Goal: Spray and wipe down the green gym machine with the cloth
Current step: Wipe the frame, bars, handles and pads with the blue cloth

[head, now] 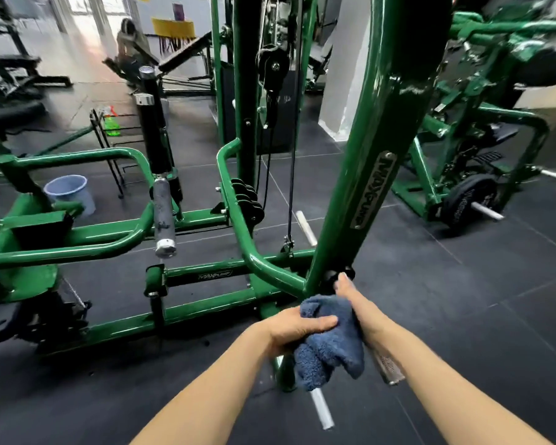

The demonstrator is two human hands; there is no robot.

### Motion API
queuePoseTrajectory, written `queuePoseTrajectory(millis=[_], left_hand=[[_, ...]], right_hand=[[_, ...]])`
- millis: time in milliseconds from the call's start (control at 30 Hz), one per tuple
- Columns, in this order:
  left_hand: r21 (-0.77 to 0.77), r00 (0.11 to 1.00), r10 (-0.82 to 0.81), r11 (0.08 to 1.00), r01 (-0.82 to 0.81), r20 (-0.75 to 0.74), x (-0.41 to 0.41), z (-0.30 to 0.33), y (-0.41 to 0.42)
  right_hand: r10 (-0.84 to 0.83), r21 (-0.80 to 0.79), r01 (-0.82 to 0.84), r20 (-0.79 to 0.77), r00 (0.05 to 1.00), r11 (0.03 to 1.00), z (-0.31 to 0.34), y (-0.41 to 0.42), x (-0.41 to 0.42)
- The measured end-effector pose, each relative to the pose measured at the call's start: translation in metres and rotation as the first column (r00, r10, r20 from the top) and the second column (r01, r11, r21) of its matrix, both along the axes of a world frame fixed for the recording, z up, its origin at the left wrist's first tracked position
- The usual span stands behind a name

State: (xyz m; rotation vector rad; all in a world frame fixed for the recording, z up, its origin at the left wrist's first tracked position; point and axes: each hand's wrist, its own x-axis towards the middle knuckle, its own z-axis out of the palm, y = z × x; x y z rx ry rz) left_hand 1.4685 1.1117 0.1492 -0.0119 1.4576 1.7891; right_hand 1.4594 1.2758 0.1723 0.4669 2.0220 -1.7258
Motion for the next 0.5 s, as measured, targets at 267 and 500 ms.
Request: queuePoseTrajectory(millis=[267, 500], left_hand=[[-0.485, 0.882, 0.342, 0.741, -0.465, -0.324, -0.024, -0.027, 0.009], [-0.601, 0.892, 0.298, 0.661, -0.449, -0.340, -0.065, -0.006, 0.064]], right_hand=[[0.263, 0.905, -0.046, -0.074, 0.962, 0.423, 0.007, 0.025, -0.012], [0.160, 0.886, -0.018, -0.063, 0.985, 0.464, -0.035, 0.017, 0.002]])
